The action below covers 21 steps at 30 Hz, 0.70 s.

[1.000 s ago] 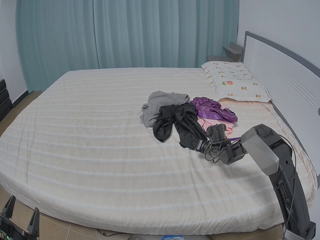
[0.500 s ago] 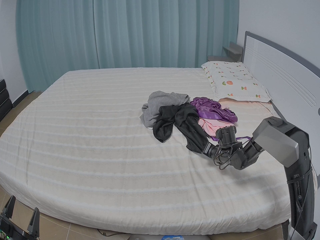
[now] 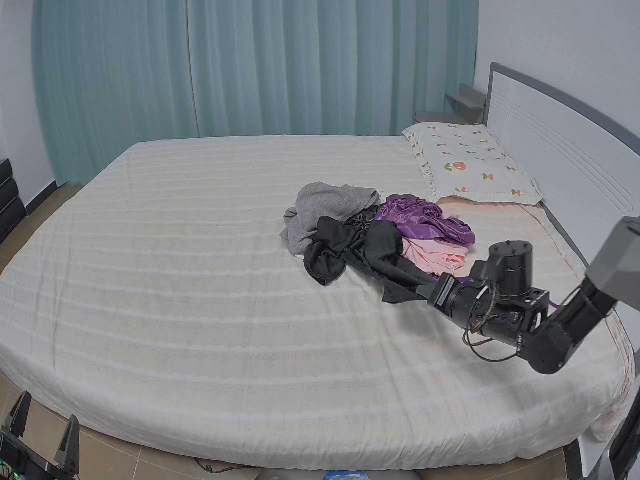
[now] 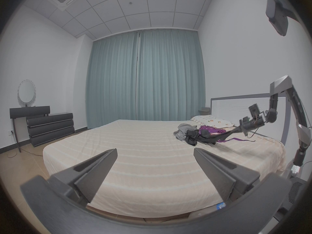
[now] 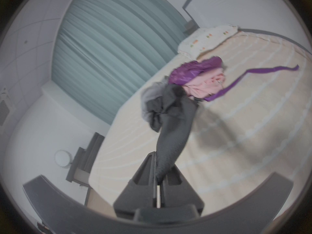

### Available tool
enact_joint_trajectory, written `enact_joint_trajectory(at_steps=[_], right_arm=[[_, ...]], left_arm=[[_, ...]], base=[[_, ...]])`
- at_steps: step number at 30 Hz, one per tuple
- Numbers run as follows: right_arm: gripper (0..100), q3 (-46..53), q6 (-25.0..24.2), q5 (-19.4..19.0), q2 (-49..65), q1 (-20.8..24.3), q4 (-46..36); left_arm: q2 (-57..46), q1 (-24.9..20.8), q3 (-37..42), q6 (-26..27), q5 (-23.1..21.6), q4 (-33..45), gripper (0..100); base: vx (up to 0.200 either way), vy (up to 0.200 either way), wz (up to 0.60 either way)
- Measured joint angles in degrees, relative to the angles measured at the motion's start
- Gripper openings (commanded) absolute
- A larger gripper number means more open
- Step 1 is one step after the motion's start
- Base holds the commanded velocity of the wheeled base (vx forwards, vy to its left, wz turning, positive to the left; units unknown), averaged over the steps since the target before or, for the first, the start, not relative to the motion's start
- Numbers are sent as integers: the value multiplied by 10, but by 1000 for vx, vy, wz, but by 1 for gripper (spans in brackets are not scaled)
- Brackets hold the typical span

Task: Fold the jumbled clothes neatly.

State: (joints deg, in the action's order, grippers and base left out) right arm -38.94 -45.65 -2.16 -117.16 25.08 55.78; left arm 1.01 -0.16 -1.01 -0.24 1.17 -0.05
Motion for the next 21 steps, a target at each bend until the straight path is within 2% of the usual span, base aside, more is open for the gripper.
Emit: enact_joint_trajectory(at_steps=[8, 13, 17, 21], right_arm=[[0, 48, 4, -1, 172, 68, 21], [0, 55, 15, -2, 240, 98, 27], [0, 56, 20, -5, 267, 106, 31], [0, 56, 25, -10, 283, 112, 37]], left_arm=[[0, 0, 0, 4, -12, -1, 100], [1, 0, -2, -1, -24, -12, 100], [28, -2, -44, -37, -34, -28, 100], [94, -7, -92, -48, -65, -40, 100]], base=[[0, 0, 0], [0, 0, 0], [0, 0, 0], [0, 0, 0]])
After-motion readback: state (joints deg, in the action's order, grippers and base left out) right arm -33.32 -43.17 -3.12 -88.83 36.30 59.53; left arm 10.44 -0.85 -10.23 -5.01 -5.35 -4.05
